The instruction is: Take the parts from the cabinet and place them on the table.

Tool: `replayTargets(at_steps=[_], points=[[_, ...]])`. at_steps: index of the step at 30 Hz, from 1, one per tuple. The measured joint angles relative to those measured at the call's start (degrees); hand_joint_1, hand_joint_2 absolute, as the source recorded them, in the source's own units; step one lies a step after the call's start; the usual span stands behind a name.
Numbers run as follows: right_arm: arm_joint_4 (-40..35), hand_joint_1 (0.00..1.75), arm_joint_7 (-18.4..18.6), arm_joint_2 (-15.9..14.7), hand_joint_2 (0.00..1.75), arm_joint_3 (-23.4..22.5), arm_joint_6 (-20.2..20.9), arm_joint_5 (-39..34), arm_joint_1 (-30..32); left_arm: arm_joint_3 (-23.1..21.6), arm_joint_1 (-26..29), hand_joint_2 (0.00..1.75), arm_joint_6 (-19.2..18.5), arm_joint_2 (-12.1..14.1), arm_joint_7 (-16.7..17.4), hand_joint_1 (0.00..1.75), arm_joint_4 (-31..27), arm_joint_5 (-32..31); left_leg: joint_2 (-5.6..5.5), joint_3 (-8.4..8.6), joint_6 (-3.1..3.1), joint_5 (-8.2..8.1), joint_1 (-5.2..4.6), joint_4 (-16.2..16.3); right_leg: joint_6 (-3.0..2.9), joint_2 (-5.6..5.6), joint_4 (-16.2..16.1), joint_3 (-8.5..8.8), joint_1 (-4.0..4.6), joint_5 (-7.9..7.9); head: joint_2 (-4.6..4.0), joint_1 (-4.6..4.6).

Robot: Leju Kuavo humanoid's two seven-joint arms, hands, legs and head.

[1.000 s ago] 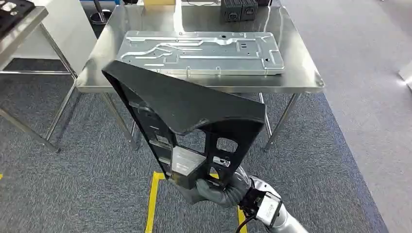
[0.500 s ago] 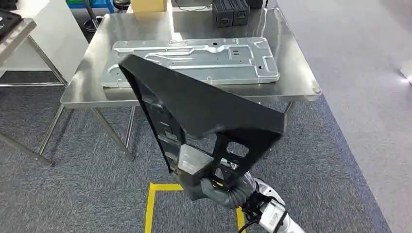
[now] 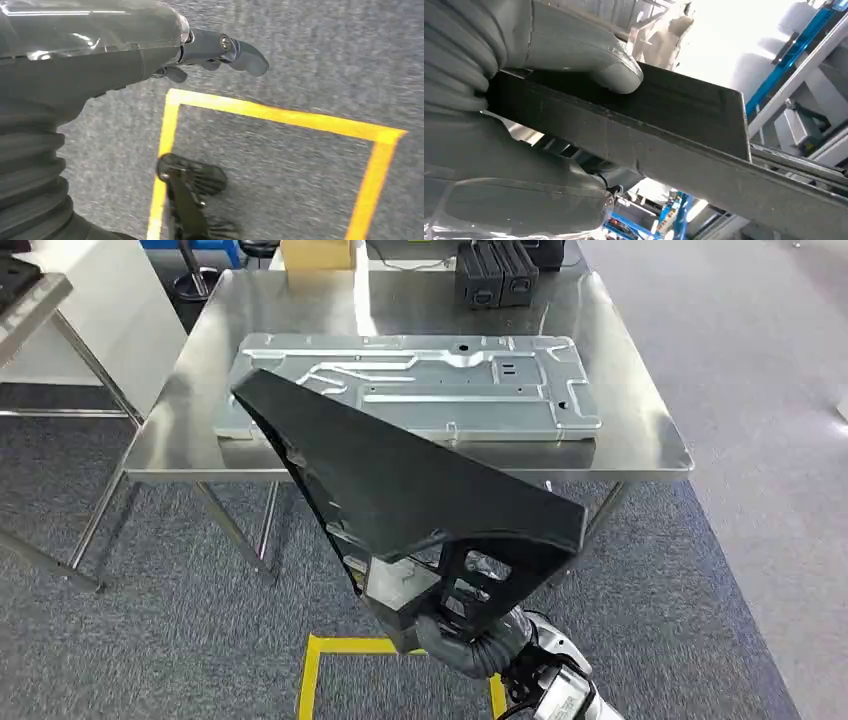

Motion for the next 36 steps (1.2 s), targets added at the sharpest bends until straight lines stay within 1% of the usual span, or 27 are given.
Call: replayTargets(at_steps=[1, 2, 3, 5, 7, 9, 10, 11, 12, 13, 14, 15, 16, 17, 18, 20, 22, 24, 26, 27, 28, 29, 31, 32, 33, 35, 36], points=[[0.0, 1.73, 0.0, 0.0, 1.75, 0.0, -0.1, 0.0, 0.1, 0.0, -0.2, 1.75, -0.1, 0.0, 0.0, 0.0, 0.0, 0.0, -0.2, 0.95, -0.43, -0.7, -0.2, 0.3, -0.21, 0.09, -0.4, -0.17, 0.48, 0.28, 0.0, -0.2], [0.0, 1.73, 0.0, 0.0, 1.75, -0.1, -0.1, 0.2, 0.2, 0.0, -0.3, 1.75, -0.1, 0.0, 0.0, 0.0, 0.0, 0.0, -0.15, 0.91, -0.94, -1.18, -0.2, -0.4, -0.72, 0.16, -0.4, 0.23, 0.55, -0.39, 0.0, -0.09], [-0.2, 1.73, 0.1, 0.0, 1.75, -0.1, -0.2, 0.3, 0.2, 0.0, -0.3, 1.75, -0.2, 0.0, 0.0, 0.0, 0.0, 0.0, -0.1, 2.12, -1.21, -1.13, -0.22, -0.8, -1.09, 0.3, -1.0, 0.6, 0.6, -0.17, 0.0, -0.11], [-0.5, 1.73, 0.1, 0.0, 1.75, -0.1, -0.2, 0.2, 0.2, 0.0, -0.4, 1.75, -0.3, 0.0, -0.1, 0.0, 0.0, 0.0, -0.13, 2.28, -1.87, -0.31, -0.35, 0.3, -1.87, 0.52, -1.8, 2.31, 0.11, -0.54, 0.0, -0.17], [-1.6, 1.73, 0.0, -0.5, 1.75, -0.5, 0.4, -0.3, 0.7, 0.0, -0.6, 1.75, -0.4, 0.0, -0.2, 0.0, 0.0, 0.0, 0.2, -0.78, -2.34, -0.09, -0.11, 6.5, -2.53, 0.29, -2.6, 4.1, 0.1, -1.54, 0.0, -0.41], [-2.9, 1.73, -0.1, -1.1, 1.75, -1.0, 1.2, -0.8, 1.2, 0.0, -0.5, 1.75, -0.5, 0.0, -0.2, 0.0, 0.0, 0.0, 0.2, -6.19, -2.75, -3.81, -0.06, 14.0, -2.84, 0.28, -2.7, 5.33, 0.11, -2.77, 0.0, -0.52], [-3.3, 1.73, -0.1, -1.3, 1.75, -1.3, 1.4, -1.0, 1.6, 0.0, -0.2, 1.75, -0.5, 0.0, -0.2, 0.0, 0.0, 0.0, 0.2, -8.51, -2.8, -6.22, -0.05, 16.4, -2.87, 0.39, -2.7, 6.12, 0.13, -3.47, 0.0, -0.5], [-3.5, 1.73, -0.1, -1.6, 1.75, -1.5, 1.5, -1.0, 1.9, 0.0, -0.1, 1.75, -0.5, 0.0, -0.2, 0.0, 0.0, 0.0, 0.21, -9.98, -2.86, -7.31, -0.05, 16.8, -2.85, 0.54, -2.7, 7.03, 0.13, -4.21, 0.0, -0.52], [-3.8, 1.73, -0.1, -1.8, 1.75, -1.6, 1.5, -1.0, 2.1, 0.0, 0.0, 1.75, -0.5, 0.0, -0.2, 0.0, 0.0, 0.0, 0.21, -10.54, -2.89, -6.76, -0.05, 15.2, -2.79, 0.66, -2.7, 8.08, 0.14, -4.98, 0.0, -0.5], [-4.0, 1.73, -0.1, -1.9, 1.75, -1.6, 1.5, -1.0, 2.2, 0.0, 0.0, 1.75, -0.6, 0.0, -0.2, 0.0, 0.0, 0.0, 0.21, -10.37, -2.82, -4.57, -0.05, 11.9, -2.72, 0.68, -2.7, 9.26, 0.18, -5.82, 0.0, -0.5], [-4.2, 1.73, -0.1, -2.0, 1.75, -1.7, 1.5, -1.0, 2.3, 0.0, 0.0, 1.75, -0.6, 0.1, -0.2, 0.0, 0.0, 0.0, 0.21, -9.92, -2.5, -1.0, -0.07, 7.9, -2.63, 0.68, -2.7, 10.39, 0.24, -6.65, 0.0, -0.52], [-4.3, 1.73, -0.1, -2.1, 1.75, -1.7, 1.5, -1.0, 2.3, 0.0, 0.1, 1.75, -0.6, 0.1, -0.2, 0.0, 0.0, 0.0, 0.23, -9.59, -1.94, 4.19, -0.2, 3.9, -2.5, 0.66, -2.7, 11.23, 0.3, -7.48, 0.0, -0.5], [-4.3, 1.73, -0.1, -2.2, 1.75, -1.9, 1.6, -1.0, 2.3, 0.0, 0.3, 1.75, -0.5, 0.2, -0.2, 0.0, 0.0, 0.0, 0.19, -10.24, -1.37, 8.77, -0.57, 1.3, -2.29, 0.69, -2.2, 11.85, 0.55, -8.2, 0.0, -0.48], [-4.4, 1.73, -0.1, -2.2, 1.75, -2.1, 1.6, -0.9, 2.5, 0.0, 0.2, 1.75, -0.5, 0.2, -0.2, 0.0, 0.0, 0.0, 0.3, -9.47, -1.19, 6.94, -0.6, 1.6, -1.74, 1.08, -2.6, 11.78, 0.54, -8.68, 0.0, -0.56], [-4.6, 1.73, 0.0, -2.3, 1.75, -2.3, 1.6, -0.8, 2.5, 0.0, 0.1, 1.75, -0.5, 0.2, -0.2, 0.0, 0.0, 0.0, 0.2, -9.28, -0.84, 7.28, -0.83, 1.5, -1.28, 1.01, -3.0, 12.31, 0.42, -9.26, 0.0, -0.5], [-5.0, 1.73, 0.0, -2.4, 1.75, -2.4, 1.6, -0.6, 2.3, 0.0, -0.1, 1.75, -0.5, 0.2, -0.4, 0.0, 0.0, 0.0, 0.06, -7.94, -0.11, 6.73, -0.61, 0.4, -0.82, 0.84, -2.2, 13.1, 0.51, -8.49, 0.0, -0.54], [-5.2, 1.73, 0.0, -2.4, 1.75, -2.6, 1.4, -0.1, 2.2, 0.0, -0.2, 1.75, -0.5, 0.2, -0.5, 0.0, 0.0, 0.0, 0.06, -6.18, 0.3, 6.35, -0.29, -0.6, -0.16, 0.54, 2.0, 11.41, 0.24, -8.51, 0.0, -0.33], [-5.2, 1.73, 0.2, -2.4, 1.75, -3.1, 0.4, 1.0, 1.9, 0.0, -0.3, 1.75, -0.6, 0.2, -0.5, 0.0, 0.0, 0.0, 0.1, -5.36, 0.57, 5.73, -0.27, -0.7, 0.7, 0.5, 9.1, 6.15, -0.12, -11.37, 0.0, -0.37], [-5.1, 1.73, 0.2, -2.4, 1.75, -4.1, -2.4, 4.1, 1.6, 0.0, -0.3, 1.75, -0.8, 0.1, -0.7, 0.0, 0.0, 0.0, 0.03, -4.36, 0.57, 4.68, -0.23, -0.7, 1.17, 0.42, 13.2, 1.56, -0.52, -14.67, 0.0, -0.37], [-5.0, 1.73, 0.2, -2.4, 1.75, -4.4, -3.4, 5.0, 1.0, 0.0, -0.3, 1.75, -0.8, 0.1, -0.7, 0.0, 0.0, 0.0, -0.01, -3.65, 0.5, 4.1, -0.18, -0.7, 1.14, 0.34, 12.4, 0.56, -0.65, -14.27, 0.0, -0.37], [-4.7, 1.73, 0.3, -2.4, 1.75, -5.1, -5.1, 6.8, 0.3, 0.0, -0.3, 1.75, -0.8, 0.0, -0.7, 0.0, 0.0, 0.0, -0.06, -2.88, 0.36, 3.52, -0.13, -0.7, 1.23, 0.2, 10.1, 0.47, -0.72, -12.35, 0.0, -0.37], [-4.5, 1.73, 0.4, -2.4, 1.75, -5.7, -7.0, 8.8, -0.6, 0.0, -0.4, 1.75, -0.8, -0.1, -0.7, 0.0, 0.0, 0.0, -0.07, -2.06, 0.15, 2.89, -0.05, -0.7, 1.26, 0.16, 6.4, 1.01, -0.75, -8.83, 0.0, -0.35], [-3.4, 1.73, 0.5, -2.4, 1.75, -6.6, -9.9, 12.5, -3.0, 0.0, -0.4, 1.75, -0.8, -0.3, -0.7, 0.0, 0.0, 0.0, -0.04, -1.12, -0.55, 1.61, -0.02, -0.7, 0.76, 0.12, -1.1, 1.94, -0.69, 0.44, 0.0, -0.3], [-2.1, 1.73, 0.9, -2.4, 1.75, -6.8, -11.4, 14.4, -4.9, -0.1, -0.6, 1.75, -0.8, -0.3, -0.8, 0.0, 0.0, 0.0, -0.11, -0.82, -0.85, 1.36, -0.12, -0.5, 0.19, 0.1, -1.4, 1.55, -0.06, -1.5, 0.0, -0.54], [-1.3, 1.73, 1.9, -2.3, 1.75, -6.8, -12.1, 16.2, -6.9, -0.2, -0.8, 1.75, -0.8, -0.3, -0.8, 0.0, 0.0, 0.0, 0.05, -1.22, -1.27, 1.1, -0.06, -0.5, -0.57, 0.27, -0.9, 1.36, -0.1, -0.17, 0.0, -0.61], [0.0, 1.73, 5.0, -1.5, 1.75, -6.8, -13.5, 18.6, -10.6, -0.4, -1.2, 1.75, -0.8, -0.4, -1.0, 0.0, 0.0, 0.0, 0.2, -0.78, -1.87, 1.34, -0.07, -0.4, -1.41, 0.47, -1.0, 1.37, 0.12, -0.64, 0.0, -0.57], [0.3, 1.73, 6.0, -1.1, 1.75, -6.7, -14.3, 19.9, -12.3, -0.5, -1.5, 1.75, -0.8, -0.4, -1.1, 0.0, 0.0, 0.0, 0.19, -0.62, -2.13, 1.05, -0.02, -0.1, -1.7, 0.47, -1.6, 2.11, -0.18, -0.63, 0.0, -0.57]])
